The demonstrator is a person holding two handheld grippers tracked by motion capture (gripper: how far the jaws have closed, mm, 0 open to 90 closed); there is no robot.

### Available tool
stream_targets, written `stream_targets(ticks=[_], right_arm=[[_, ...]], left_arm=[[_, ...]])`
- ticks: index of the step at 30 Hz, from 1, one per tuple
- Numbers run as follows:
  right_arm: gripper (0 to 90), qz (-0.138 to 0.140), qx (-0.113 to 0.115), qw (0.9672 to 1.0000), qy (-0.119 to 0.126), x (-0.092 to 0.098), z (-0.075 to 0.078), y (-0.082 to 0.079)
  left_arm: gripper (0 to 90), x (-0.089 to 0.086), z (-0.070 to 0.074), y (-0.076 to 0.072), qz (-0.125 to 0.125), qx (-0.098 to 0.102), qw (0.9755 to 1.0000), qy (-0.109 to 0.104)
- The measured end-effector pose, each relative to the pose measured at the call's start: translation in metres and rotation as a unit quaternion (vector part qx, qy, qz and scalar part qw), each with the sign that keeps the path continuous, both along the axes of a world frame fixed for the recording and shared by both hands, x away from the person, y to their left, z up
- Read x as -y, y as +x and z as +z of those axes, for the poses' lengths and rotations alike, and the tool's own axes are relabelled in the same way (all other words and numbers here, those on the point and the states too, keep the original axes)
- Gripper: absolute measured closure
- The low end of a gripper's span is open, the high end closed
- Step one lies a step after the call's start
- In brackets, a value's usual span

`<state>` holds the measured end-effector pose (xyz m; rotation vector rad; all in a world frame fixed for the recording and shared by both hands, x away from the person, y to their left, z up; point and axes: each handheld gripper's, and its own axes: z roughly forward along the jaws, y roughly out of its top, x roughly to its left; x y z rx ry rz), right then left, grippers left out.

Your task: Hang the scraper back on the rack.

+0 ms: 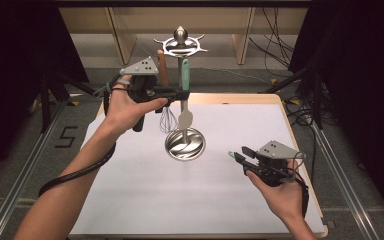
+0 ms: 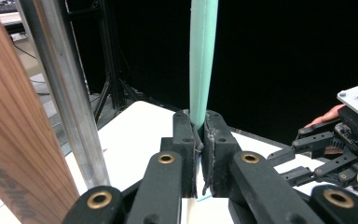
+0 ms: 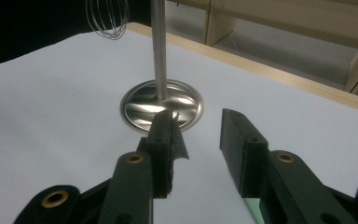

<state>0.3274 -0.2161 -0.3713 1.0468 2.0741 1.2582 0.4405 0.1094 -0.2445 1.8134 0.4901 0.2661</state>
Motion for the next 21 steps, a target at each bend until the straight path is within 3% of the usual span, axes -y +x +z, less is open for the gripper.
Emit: stream_targets(ticks=[6,8,10,11,12,14,16,17,21], right_arm=[[65.6,-0.001,-0.004,1.0,0.002,0.0,0.0,-0.001],[65.6,-0.002,0.013,0.9999,0.006,0.0,-0.001,0.001],[65.5,0.003,0.007,0.9999,-0.009,0.002,0.0,0.001],[65.6,0.002,0.005,1.0,-0.003,0.001,0.0,0.001],[65.5,0.0,-0.001,1.0,0.001,0.0,0.0,0.0],[65.5,0.0,-0.001,1.0,0.002,0.0,0.0,0.0],[65.4,-0.002,0.015,0.9999,0.003,0.0,-0.001,0.001],[65.4,-0.002,0.018,0.9998,-0.002,0.001,-0.001,0.002],[64.9,0.008,-0.001,1.0,-0.003,0.002,-0.001,0.001]], left_arm=[[84.3,0.001,0.0,0.003,-0.003,-0.004,1.0,0.0],[84.3,0.0,0.0,0.004,0.0,-0.006,1.0,0.002],[84.3,-0.001,-0.001,0.006,0.001,-0.009,1.0,0.0],[84.2,-0.003,-0.001,0.012,-0.011,0.018,0.9997,0.014],[84.2,-0.003,-0.001,0.012,-0.007,0.013,0.9998,0.012],[84.2,-0.004,-0.001,0.015,-0.009,0.025,0.9995,0.017],[84.1,-0.005,-0.002,0.016,-0.008,0.022,0.9996,0.015],[84.1,-0.002,-0.003,0.011,0.006,-0.016,0.9998,-0.005],[83.6,-0.002,-0.005,0.012,0.014,-0.015,0.9998,-0.007]])
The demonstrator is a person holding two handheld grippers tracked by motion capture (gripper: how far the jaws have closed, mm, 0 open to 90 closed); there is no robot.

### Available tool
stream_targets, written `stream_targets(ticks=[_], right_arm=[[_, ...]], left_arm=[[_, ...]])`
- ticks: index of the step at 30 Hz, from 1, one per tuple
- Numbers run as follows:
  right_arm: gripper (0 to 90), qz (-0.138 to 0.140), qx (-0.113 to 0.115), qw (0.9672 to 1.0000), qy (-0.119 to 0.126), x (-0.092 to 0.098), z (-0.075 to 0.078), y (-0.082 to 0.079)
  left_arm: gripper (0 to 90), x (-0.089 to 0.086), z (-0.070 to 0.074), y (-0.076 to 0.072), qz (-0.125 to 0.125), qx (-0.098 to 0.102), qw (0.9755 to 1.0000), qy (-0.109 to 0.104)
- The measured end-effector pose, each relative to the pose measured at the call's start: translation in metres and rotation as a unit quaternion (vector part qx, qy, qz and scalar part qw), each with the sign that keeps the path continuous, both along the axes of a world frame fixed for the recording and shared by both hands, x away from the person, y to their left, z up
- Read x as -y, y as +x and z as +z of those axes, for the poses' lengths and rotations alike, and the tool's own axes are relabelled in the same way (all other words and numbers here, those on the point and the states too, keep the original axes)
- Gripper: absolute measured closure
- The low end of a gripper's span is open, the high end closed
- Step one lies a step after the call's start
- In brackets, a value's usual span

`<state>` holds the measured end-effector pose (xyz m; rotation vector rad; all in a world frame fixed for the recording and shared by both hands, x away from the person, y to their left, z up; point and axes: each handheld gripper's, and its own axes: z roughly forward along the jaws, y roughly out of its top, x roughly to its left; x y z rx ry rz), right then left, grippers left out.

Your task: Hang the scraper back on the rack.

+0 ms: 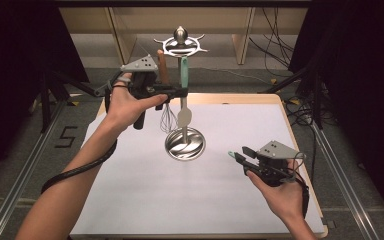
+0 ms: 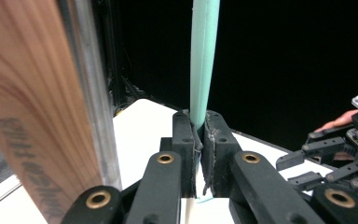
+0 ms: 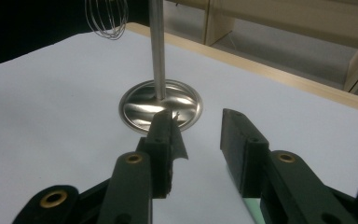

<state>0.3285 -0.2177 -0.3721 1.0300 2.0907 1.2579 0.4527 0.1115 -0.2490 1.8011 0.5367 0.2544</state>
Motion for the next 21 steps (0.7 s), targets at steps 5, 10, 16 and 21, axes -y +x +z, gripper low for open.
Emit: stream_targets(ticks=[5,10,16,21], right_arm=[[64.8,-0.01,-0.016,0.9998,0.009,-0.002,0.0,-0.003],[64.4,-0.014,-0.008,0.9998,0.008,-0.001,-0.001,-0.002],[63.8,-0.011,-0.002,0.9999,0.013,-0.001,-0.003,-0.001],[63.9,-0.016,-0.008,0.9998,0.007,0.0,-0.001,-0.003]], left_arm=[[82.9,0.001,-0.002,0.001,0.008,0.0,1.0,-0.004],[76.5,-0.001,-0.004,-0.002,0.03,0.012,0.9995,-0.008],[60.6,-0.007,-0.004,-0.016,0.054,0.052,0.9971,-0.011],[65.8,-0.016,0.008,-0.033,0.079,0.087,0.9928,-0.025]])
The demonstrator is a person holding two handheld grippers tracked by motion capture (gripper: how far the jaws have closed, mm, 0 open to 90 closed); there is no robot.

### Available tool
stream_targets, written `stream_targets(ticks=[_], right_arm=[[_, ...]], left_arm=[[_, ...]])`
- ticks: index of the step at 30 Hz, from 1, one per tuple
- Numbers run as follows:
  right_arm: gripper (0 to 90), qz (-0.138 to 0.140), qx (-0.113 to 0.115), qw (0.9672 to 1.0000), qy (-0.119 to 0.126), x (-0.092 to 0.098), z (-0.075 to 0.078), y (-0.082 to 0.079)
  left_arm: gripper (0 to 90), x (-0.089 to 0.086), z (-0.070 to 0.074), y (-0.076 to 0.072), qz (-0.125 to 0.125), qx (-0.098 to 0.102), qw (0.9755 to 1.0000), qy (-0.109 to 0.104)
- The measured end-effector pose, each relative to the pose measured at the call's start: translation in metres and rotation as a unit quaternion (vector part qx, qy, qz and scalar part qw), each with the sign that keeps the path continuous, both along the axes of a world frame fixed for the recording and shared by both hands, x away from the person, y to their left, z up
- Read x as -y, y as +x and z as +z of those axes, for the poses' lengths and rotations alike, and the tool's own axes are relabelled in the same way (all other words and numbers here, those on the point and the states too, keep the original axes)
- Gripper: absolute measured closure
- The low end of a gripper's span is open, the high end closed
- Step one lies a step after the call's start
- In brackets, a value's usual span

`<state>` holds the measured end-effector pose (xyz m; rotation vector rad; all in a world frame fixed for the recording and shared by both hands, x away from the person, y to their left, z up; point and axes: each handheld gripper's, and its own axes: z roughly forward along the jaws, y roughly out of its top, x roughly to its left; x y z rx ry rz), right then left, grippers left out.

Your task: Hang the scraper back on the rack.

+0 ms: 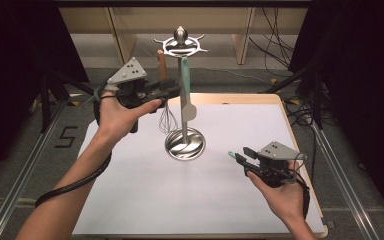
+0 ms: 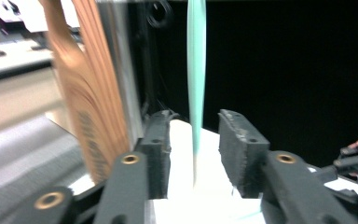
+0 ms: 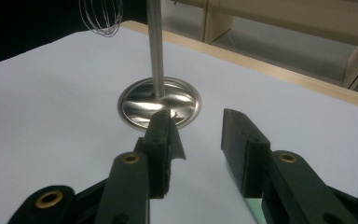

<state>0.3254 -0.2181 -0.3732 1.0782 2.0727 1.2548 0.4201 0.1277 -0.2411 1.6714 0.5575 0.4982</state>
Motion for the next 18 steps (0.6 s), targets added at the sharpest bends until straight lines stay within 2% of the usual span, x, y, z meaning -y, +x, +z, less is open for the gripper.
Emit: stream_targets(ticks=[2,3,4,5,6,8,11,17,18], right_arm=[[63.9,-0.006,0.008,0.9999,0.008,-0.001,-0.001,0.0],[64.0,-0.001,-0.001,1.0,0.001,0.0,0.001,-0.001],[64.1,-0.005,0.0,0.9999,0.01,-0.002,0.0,-0.001],[64.1,0.0,0.009,1.0,0.003,-0.001,0.0,0.0],[64.2,0.003,0.006,1.0,-0.001,-0.001,0.001,0.0],[64.2,0.002,-0.009,0.9999,0.006,-0.002,0.001,-0.002],[64.2,0.009,0.004,0.9999,-0.006,-0.001,0.0,0.001],[64.2,0.006,0.001,1.0,-0.001,-0.001,0.001,0.0],[64.1,0.004,0.007,1.0,-0.002,-0.001,0.001,0.0]], left_arm=[[72.8,-0.005,0.006,-0.005,0.033,0.012,0.9992,-0.019],[77.3,-0.007,0.01,-0.006,0.045,0.017,0.9984,-0.029],[81.0,-0.009,0.013,-0.007,0.058,0.022,0.9974,-0.037],[84.7,-0.01,0.016,-0.008,0.071,0.025,0.9963,-0.043],[88.1,-0.011,0.018,-0.009,0.078,0.028,0.9955,-0.045],[89.3,-0.011,0.023,-0.01,0.086,0.033,0.9946,-0.049],[89.4,-0.008,0.028,-0.008,0.092,0.035,0.9938,-0.053],[89.5,-0.003,0.029,0.0,0.096,0.037,0.9929,-0.059],[89.4,-0.002,0.029,-0.001,0.098,0.041,0.9927,-0.057]])
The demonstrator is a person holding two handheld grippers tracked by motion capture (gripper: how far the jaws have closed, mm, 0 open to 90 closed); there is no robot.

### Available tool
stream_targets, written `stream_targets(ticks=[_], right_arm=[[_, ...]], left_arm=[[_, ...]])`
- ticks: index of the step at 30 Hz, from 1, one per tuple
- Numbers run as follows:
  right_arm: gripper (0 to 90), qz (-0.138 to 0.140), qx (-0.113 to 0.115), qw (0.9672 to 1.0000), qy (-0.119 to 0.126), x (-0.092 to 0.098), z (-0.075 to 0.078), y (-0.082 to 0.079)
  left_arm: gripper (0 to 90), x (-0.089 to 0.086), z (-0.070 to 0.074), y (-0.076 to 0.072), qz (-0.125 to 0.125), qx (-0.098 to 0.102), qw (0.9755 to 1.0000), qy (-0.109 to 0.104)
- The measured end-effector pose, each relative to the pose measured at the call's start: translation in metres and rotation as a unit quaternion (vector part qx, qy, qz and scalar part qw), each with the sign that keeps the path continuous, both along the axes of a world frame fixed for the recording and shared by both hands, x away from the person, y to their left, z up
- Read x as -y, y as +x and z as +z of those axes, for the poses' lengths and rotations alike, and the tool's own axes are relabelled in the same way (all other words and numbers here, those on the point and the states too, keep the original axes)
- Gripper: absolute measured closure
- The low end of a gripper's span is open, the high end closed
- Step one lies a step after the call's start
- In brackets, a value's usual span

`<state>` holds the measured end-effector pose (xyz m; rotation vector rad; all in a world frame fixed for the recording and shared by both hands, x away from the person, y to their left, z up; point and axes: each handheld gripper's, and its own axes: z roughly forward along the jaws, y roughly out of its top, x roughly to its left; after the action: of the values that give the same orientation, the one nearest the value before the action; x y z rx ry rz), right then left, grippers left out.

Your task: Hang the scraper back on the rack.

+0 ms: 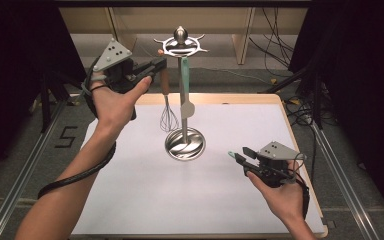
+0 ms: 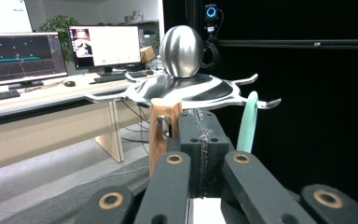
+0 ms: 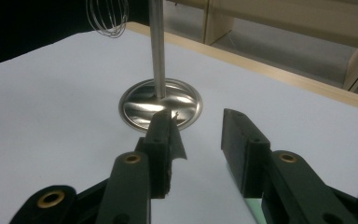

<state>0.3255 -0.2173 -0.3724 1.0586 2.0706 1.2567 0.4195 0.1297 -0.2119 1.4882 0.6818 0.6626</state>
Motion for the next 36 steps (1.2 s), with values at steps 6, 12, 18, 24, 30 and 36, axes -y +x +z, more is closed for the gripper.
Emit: stream_targets(ticks=[6,12,18,24,30,36], right_arm=[[64.2,-0.009,0.006,0.9999,0.01,-0.001,-0.003,0.001],[64.2,-0.008,0.011,0.9999,0.009,-0.001,-0.002,0.001],[64.2,-0.004,0.013,0.9999,0.006,0.0,-0.002,0.003],[64.2,-0.011,0.007,0.9998,0.012,-0.001,-0.001,0.002],[64.3,-0.001,-0.006,1.0,0.003,0.0,0.001,0.001],[64.4,-0.008,0.011,0.9999,0.007,0.0,0.0,0.003]], left_arm=[[89.5,0.0,0.0,0.001,0.01,0.005,0.9999,0.002],[89.5,-0.005,0.002,0.004,0.02,0.007,0.9997,0.006],[89.5,-0.009,0.003,0.011,0.031,0.005,0.9995,0.004],[89.5,-0.01,0.003,0.017,0.042,0.004,0.9991,0.005],[89.5,-0.011,0.004,0.025,0.047,0.003,0.9989,0.002],[89.5,-0.013,0.007,0.03,0.06,0.002,0.9982,0.006]])
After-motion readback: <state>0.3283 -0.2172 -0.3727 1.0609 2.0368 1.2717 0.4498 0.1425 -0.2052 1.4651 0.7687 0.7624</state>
